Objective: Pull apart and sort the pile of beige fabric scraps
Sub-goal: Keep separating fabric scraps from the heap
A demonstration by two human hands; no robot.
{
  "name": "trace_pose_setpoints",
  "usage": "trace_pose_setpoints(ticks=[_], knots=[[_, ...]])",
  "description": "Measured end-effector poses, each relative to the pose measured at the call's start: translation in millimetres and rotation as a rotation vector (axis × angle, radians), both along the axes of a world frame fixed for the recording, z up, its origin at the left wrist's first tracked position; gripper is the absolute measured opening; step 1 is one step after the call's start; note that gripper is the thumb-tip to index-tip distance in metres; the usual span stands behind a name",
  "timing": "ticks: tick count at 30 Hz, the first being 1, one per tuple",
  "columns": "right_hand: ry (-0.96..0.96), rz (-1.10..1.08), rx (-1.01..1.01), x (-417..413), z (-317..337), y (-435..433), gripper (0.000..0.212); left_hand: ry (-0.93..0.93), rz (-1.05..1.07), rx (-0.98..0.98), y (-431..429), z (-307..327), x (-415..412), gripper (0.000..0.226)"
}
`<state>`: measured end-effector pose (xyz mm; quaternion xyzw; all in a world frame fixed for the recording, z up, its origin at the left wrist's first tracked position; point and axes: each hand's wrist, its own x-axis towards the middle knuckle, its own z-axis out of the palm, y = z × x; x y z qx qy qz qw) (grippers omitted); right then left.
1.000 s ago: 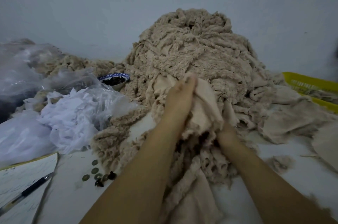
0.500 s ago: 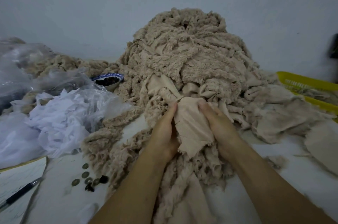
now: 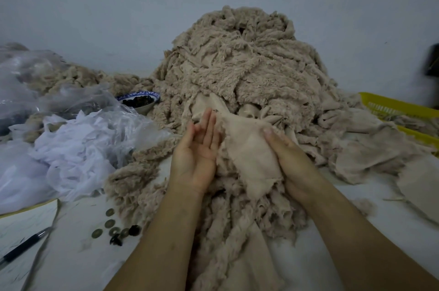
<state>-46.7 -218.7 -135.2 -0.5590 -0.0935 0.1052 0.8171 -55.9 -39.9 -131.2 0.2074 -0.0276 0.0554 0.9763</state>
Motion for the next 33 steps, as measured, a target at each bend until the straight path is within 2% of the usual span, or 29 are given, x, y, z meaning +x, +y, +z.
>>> trace_pose_setpoints(ticks=[2, 4, 6, 8, 10, 12, 14, 17, 20, 21, 24, 25, 27, 29, 31, 33], knots=[[0.035, -0.051, 0.079, 2, 2, -2, 0.039, 0.096, 0.111, 0.218, -6, 2, 0, 0.032], [0.042, -0.076, 0.084, 2, 3, 0, 0.028, 0.200, 0.269, 0.675, -15, 1, -2, 0.040], [0.029, -0.099, 0.087, 1, 4, 2, 0.030, 0.152, 0.364, 1.111, -23, -2, -7, 0.062], [0.020, -0.121, 0.119, 2, 4, 1, 0.031, 0.075, 0.286, 1.423, -30, -4, -13, 0.081], [0.030, -0.135, 0.168, 3, 5, -2, 0.025, 0.057, 0.146, 1.527, -33, -8, -16, 0.082], [0.028, -0.151, 0.183, 3, 7, -3, 0.019, 0.049, 0.039, 1.464, -35, -8, -16, 0.062], [-0.004, -0.142, 0.143, 2, 7, -2, 0.018, 0.031, -0.087, 1.268, -34, -6, -16, 0.050], [-0.114, -0.153, -0.081, -2, 5, 4, 0.021, 0.049, -0.245, 0.925, -31, -5, -11, 0.052], [-0.221, -0.122, -0.238, -6, 1, 10, 0.018, 0.059, -0.295, 0.716, -28, -2, -13, 0.046], [-0.220, -0.099, -0.250, -7, 2, 11, 0.025, 0.080, -0.293, 0.667, -27, -1, -14, 0.047], [-0.161, -0.019, -0.193, -3, 0, 10, 0.063, 0.153, -0.204, 0.479, -24, 1, -10, 0.049], [-0.165, 0.011, -0.183, -1, -2, 9, 0.063, 0.173, -0.148, 0.427, -23, 2, -8, 0.046], [-0.163, 0.077, -0.155, 0, -2, 7, 0.047, 0.196, -0.028, 0.389, -22, 1, -6, 0.038], [-0.166, 0.149, -0.163, 1, -5, 7, 0.061, 0.189, 0.061, 0.404, -23, -1, -5, 0.037], [-0.237, 0.090, -0.357, -1, -6, 12, 0.073, 0.172, 0.091, 0.397, -24, -2, -5, 0.038], [-0.301, -0.059, -0.528, -3, -7, 16, 0.056, 0.177, 0.087, 0.365, -24, -2, -5, 0.041]])
